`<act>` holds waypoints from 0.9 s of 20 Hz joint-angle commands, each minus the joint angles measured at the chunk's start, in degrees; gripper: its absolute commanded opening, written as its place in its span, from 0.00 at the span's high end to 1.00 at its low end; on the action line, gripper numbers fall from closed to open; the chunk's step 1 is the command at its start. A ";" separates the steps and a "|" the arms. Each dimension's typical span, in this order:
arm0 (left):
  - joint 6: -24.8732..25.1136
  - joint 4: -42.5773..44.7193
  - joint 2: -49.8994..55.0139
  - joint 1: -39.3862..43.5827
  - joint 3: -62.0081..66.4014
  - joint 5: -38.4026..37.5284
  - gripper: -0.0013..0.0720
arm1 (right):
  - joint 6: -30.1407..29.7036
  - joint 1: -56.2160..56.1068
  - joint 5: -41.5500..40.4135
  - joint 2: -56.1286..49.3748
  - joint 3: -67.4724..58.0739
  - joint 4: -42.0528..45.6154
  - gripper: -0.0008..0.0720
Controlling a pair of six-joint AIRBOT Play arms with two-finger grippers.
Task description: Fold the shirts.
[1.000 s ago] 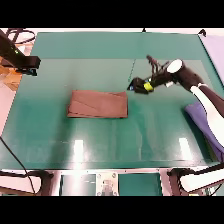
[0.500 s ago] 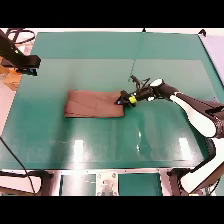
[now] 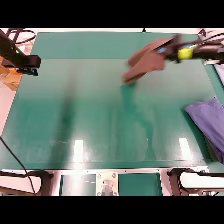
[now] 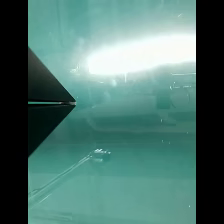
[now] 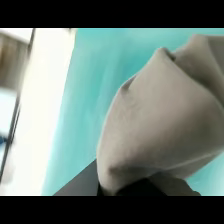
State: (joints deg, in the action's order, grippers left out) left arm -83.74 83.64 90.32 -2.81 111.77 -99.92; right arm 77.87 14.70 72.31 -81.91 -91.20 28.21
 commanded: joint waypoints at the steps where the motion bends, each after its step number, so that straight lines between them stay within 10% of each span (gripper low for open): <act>1: -0.26 -0.28 0.04 -0.02 0.00 -0.09 0.95 | 4.70 15.63 4.09 4.02 -2.36 0.96 0.97; 14: -0.44 -0.59 0.04 -0.02 0.00 0.39 0.95 | 8.39 51.10 20.11 4.20 -1.81 15.04 0.97; 18: -0.28 -2.97 0.04 -0.02 0.00 0.61 0.95 | 14.78 52.70 26.82 6.73 -1.55 34.71 0.97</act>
State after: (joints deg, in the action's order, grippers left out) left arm -84.16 82.13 90.32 -2.81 111.77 -99.48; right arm 88.31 65.58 94.00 -76.71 -92.97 49.17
